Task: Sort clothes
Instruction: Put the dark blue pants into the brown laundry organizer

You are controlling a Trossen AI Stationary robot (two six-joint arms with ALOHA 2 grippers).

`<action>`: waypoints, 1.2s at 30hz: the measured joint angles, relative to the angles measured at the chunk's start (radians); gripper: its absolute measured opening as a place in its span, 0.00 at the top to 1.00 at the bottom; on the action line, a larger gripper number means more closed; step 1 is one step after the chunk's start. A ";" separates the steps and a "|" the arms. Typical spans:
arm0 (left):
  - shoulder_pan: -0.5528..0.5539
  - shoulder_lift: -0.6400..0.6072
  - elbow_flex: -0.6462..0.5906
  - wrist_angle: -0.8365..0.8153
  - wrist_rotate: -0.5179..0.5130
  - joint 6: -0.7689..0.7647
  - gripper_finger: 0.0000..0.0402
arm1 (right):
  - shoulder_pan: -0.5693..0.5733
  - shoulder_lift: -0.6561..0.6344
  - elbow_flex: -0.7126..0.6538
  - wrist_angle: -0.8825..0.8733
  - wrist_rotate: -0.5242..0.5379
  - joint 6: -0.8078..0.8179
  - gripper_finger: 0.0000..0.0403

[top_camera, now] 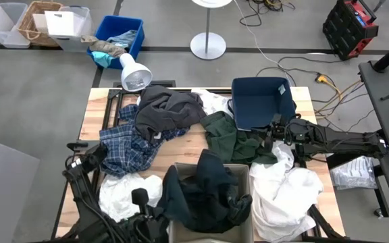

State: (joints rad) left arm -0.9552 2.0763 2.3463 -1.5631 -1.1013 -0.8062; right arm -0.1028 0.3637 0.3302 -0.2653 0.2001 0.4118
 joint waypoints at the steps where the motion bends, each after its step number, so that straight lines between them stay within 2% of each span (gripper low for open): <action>1: 0.001 -0.006 0.000 -0.009 -0.018 0.002 1.00 | 0.000 0.000 0.000 0.000 0.000 0.000 0.92; 8: 0.048 -0.033 0.009 0.002 -0.134 0.083 1.00 | 0.000 0.000 0.000 0.001 0.001 0.000 0.92; 15: 0.116 -0.046 0.009 0.054 -0.152 0.134 1.00 | 0.000 0.000 0.000 0.001 0.001 0.000 0.92; 18: 0.130 -0.052 0.009 0.126 -0.199 0.161 1.00 | 0.000 0.000 0.000 0.001 0.001 0.000 0.92; 22: 0.134 -0.074 0.009 0.258 -0.231 0.279 1.00 | 0.000 0.000 -0.001 0.001 0.001 0.000 0.92; 27: 0.134 -0.107 0.009 0.458 -0.241 0.502 1.00 | 0.000 0.000 -0.002 0.001 0.001 0.000 0.92; 36: 0.160 -0.125 0.009 0.767 -0.213 0.853 1.00 | 0.000 0.000 -0.003 0.002 0.001 0.000 0.92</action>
State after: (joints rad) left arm -0.7948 1.9509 2.3551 -0.7958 -1.3140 0.0472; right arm -0.1028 0.3637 0.3271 -0.2638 0.2012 0.4118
